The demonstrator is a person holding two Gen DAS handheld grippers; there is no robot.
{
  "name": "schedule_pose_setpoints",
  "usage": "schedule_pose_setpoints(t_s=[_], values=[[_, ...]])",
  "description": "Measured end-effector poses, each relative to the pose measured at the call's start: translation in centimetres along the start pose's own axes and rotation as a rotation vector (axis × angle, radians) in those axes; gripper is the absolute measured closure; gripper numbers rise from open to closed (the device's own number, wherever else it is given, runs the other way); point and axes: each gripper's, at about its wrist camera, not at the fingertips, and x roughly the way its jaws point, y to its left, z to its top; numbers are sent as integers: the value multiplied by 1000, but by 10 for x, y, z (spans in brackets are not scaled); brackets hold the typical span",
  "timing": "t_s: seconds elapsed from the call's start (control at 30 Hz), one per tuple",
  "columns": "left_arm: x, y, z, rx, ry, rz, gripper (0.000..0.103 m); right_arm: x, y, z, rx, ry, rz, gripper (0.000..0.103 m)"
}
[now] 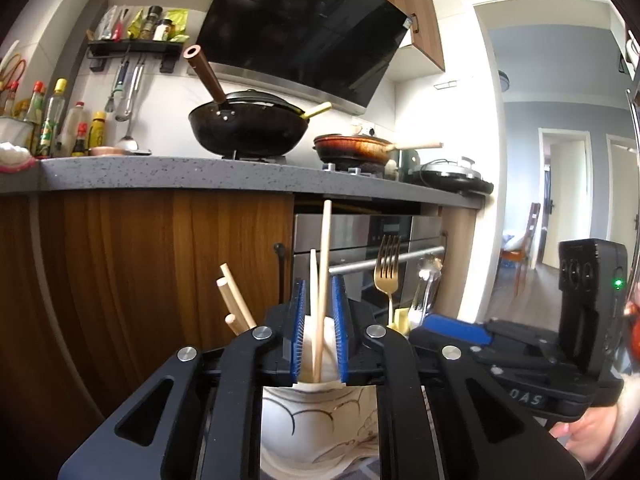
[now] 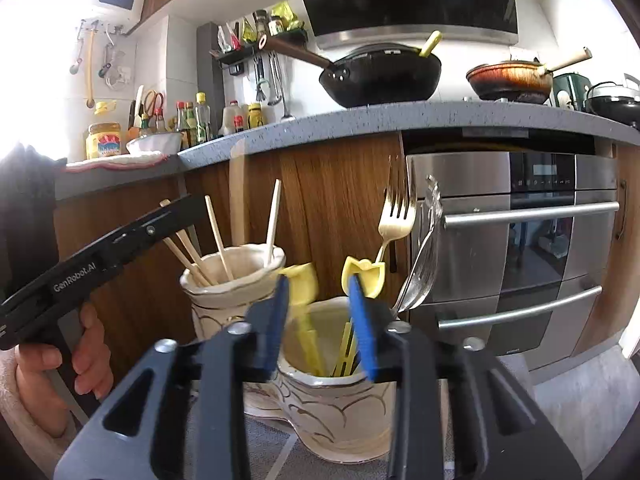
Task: Organize utensils
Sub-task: 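Drop the chopstick into the holder with the left tool while the right drops the yellow spoon in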
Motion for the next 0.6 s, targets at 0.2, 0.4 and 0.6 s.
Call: schedule_pose_setpoints(t_s=[0.2, 0.4, 0.6], values=[[-34, -12, -8, 1, 22, 16, 78, -39, 0, -8, 13, 1, -15, 70], [-62, -34, -36, 43, 96, 56, 77, -75, 5, -29, -21, 26, -55, 66], [-75, -53, -54, 77, 118, 129, 67, -92, 10, -42, -70, 17, -99, 59]])
